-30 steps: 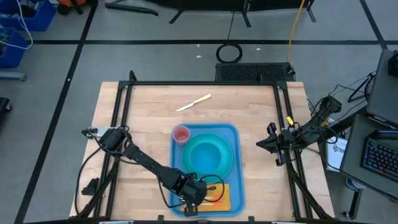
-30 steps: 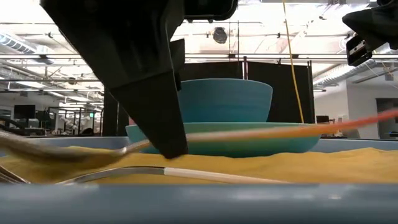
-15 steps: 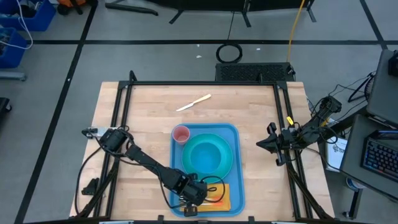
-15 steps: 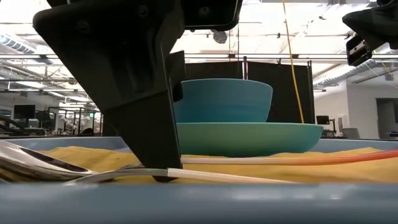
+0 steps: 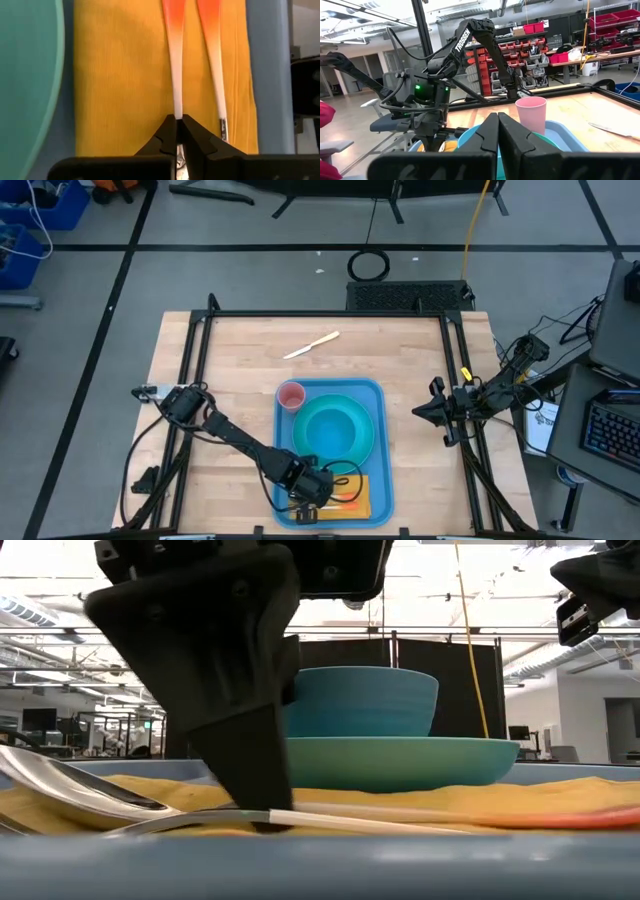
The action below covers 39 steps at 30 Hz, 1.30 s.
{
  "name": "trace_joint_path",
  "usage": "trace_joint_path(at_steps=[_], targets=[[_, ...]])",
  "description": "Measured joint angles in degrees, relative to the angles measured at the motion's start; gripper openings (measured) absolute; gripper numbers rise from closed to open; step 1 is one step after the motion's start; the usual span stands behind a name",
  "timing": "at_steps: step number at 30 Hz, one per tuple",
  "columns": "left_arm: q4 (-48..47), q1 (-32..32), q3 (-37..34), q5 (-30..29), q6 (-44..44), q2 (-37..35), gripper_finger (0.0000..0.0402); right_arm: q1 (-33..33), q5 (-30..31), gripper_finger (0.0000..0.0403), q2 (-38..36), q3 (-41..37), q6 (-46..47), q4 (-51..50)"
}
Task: Set up tray
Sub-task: Put the orange spoon on the yellow table napkin to the top of the orange fork, then put the yellow table knife on the yellow table napkin to the top of the orange spoon
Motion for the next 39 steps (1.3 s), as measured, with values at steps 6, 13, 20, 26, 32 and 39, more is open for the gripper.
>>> trace_joint_path(at_steps=[6, 13, 20, 26, 32, 39], targets=[[0.4, 0.0, 0.0, -1.0, -1.2, 0.0, 0.0035, 0.0, 0.0, 0.0, 0.0, 0.0, 0.0, 0.0], [0.4, 0.1, 0.0, -0.2, -1.1, 0.0, 0.0017, 0.0, 0.0, 0.0, 0.0, 0.0, 0.0, 0.0], [2.0, 0.2, 0.0, 3.1, -1.6, 0.0, 0.0034, 0.0, 0.0, 0.0, 0.0, 0.0, 0.0, 0.0], [2.1, 0.2, 0.0, 4.2, -1.8, -0.4, 0.0103, 0.0, 0.0, 0.0, 0.0, 0.0, 0.0, 0.0], [1.4, 0.3, 0.0, 2.2, -1.6, -0.4, 0.0137, 0.0, 0.0, 0.0, 0.0, 0.0, 0.0, 0.0], [1.2, 0.3, 0.0, 0.3, -0.1, -2.9, 0.0137, 0.0, 0.0, 0.0, 0.0, 0.0, 0.0, 0.0]])
